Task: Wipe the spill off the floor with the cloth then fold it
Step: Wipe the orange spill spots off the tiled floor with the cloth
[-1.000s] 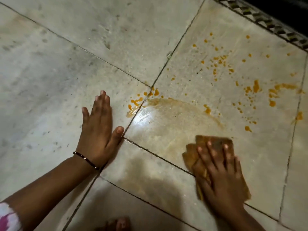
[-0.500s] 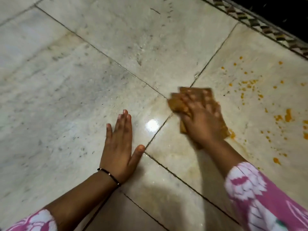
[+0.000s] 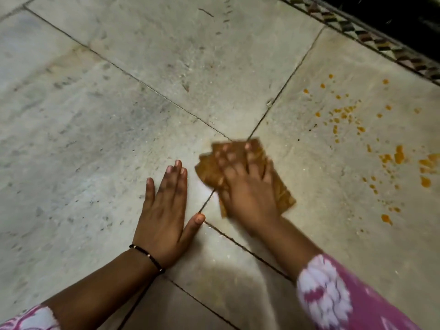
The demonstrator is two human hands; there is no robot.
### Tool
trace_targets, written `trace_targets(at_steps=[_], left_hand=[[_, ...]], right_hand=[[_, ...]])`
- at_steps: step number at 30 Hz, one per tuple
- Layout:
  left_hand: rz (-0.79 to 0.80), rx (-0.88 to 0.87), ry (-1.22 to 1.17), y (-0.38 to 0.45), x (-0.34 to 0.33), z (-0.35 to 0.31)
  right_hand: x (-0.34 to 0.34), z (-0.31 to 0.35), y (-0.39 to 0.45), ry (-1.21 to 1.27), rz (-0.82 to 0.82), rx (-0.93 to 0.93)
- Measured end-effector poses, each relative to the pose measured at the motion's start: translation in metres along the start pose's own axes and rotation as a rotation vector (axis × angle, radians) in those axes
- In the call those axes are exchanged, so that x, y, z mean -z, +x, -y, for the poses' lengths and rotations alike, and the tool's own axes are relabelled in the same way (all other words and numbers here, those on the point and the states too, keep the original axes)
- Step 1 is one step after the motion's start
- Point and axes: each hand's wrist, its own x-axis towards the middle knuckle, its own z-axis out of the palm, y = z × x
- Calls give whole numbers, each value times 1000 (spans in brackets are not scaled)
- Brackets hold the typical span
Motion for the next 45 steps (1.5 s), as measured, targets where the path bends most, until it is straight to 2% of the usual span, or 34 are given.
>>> trace_targets(at_steps=[2,4,7,9,11,14,16,18,20,22,24,26,28,32,36,38,41,43,45], left_hand=[[24,-12,47,0,-1,-2],[49,-14,73,-1,-2,-2],[84,-48,85,1,-1,-2],[93,-52,80,2,-1,-1],[92,-49,73,2,-2,-1],[95,-49,65,2,-2,0],[93,-55,70,2,-2,0],[91,-57,86,2,-2,0],[95,-58,114,3,-3,1],[105,-49,118,2,-2,0],[113,-45,117,1,-1,-1],[108,-46,120,2,-2,-1],[105,-46,120,1,-3,-1],[107,-49,102,2,-2,0],[93,-41,83,3,-1,1],[95,-36,79,3,-1,0],[93,-20,55,2,0,-5],[89,15,-37,5,5,-14],[103,-26,-145,21,13,-29]], right_hand=[[11,-40,26,47,50,-157],[18,-80,20,92,15,-326],[13,-103,-45,116,-60,-458],[1,-83,-97,83,-63,-506],[-11,-46,-128,39,-54,-454],[-22,7,-122,14,-44,-221],[-20,16,-88,16,-57,-52],[-11,-3,-53,-23,-34,41],[-5,-31,-36,-27,-18,-22],[-4,-50,-50,7,-69,-212],[-9,-50,-87,10,-122,-405],[-19,-29,-132,3,-104,-504],[-26,4,-164,39,-83,-467],[-27,57,-163,68,-47,-187],[-19,27,-105,64,-45,-60],[-11,-10,-75,-2,-33,-101],[1,-60,-52,29,-29,-338],[0,-63,-57,54,-84,-496],[-9,-40,-80,52,-139,-551]])
